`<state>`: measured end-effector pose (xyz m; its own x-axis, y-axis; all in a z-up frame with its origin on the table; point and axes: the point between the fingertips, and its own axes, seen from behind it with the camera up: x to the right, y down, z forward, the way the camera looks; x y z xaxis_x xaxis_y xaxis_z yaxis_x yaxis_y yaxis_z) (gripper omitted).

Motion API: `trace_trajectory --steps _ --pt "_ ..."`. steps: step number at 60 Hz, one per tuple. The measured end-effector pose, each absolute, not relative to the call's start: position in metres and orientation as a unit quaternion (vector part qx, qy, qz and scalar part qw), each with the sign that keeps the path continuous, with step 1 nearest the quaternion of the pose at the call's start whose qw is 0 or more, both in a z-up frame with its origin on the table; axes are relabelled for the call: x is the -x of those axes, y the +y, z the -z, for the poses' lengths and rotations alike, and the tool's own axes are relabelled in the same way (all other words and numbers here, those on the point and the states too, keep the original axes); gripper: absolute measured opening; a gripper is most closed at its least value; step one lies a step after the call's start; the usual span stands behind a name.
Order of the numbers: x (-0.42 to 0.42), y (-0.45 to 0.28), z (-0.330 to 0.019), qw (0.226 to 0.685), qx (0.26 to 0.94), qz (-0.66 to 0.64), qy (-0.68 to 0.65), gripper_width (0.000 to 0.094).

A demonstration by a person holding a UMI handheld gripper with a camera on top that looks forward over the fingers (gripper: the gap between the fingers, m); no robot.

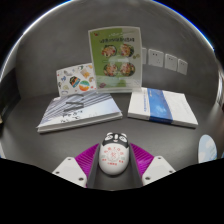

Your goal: Arrange mouse

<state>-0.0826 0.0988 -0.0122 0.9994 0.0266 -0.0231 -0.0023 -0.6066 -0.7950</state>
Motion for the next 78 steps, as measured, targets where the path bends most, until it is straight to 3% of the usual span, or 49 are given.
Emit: trace_trajectory --steps 7,13,17,24,30,35,43,53,58,59,60,65,67,72,74,78 --pt "0.085 0.098 0.01 0.447 0.895 -0.011 -0.012 0.045" --pt "0.101 0.091 -0.006 0.453 0.889 -0.036 -0.048 0.0442" --pt "0.1 0.085 -0.051 0.492 0.867 -0.041 -0.062 0.0443" --pt "0.043 0.072 -0.162 0.58 0.812 -0.029 -0.064 0.0439" --pt "-0.062 0.055 -0.201 0.606 0.793 0.035 -0.044 0.0437" --pt "-0.154 0.037 -0.173 0.584 0.809 0.07 -0.017 0.0435" --pt "-0.257 0.014 -0.064 0.514 0.856 0.057 0.019 0.0436" --pt "-0.284 0.0 0.012 0.46 0.888 -0.009 -0.003 0.0445" --pt "-0.283 -0.001 0.012 0.468 0.883 -0.036 -0.014 0.0445" --pt "-0.283 -0.002 0.012 0.467 0.883 -0.039 -0.014 0.0533" --pt "-0.284 0.0 0.009 0.465 0.884 -0.041 -0.017 0.0494" --pt "-0.281 -0.001 0.01 0.466 0.883 -0.043 -0.041 0.0583" --pt "-0.279 -0.004 0.009 0.465 0.883 -0.05 -0.045 0.0702" --pt "-0.281 -0.019 0.003 0.467 0.881 -0.066 -0.037 0.0892" --pt "-0.284 -0.028 0.0 0.469 0.88 -0.069 -0.036 0.0836" --pt "-0.291 -0.048 -0.003 0.471 0.878 -0.074 -0.033 0.0839"
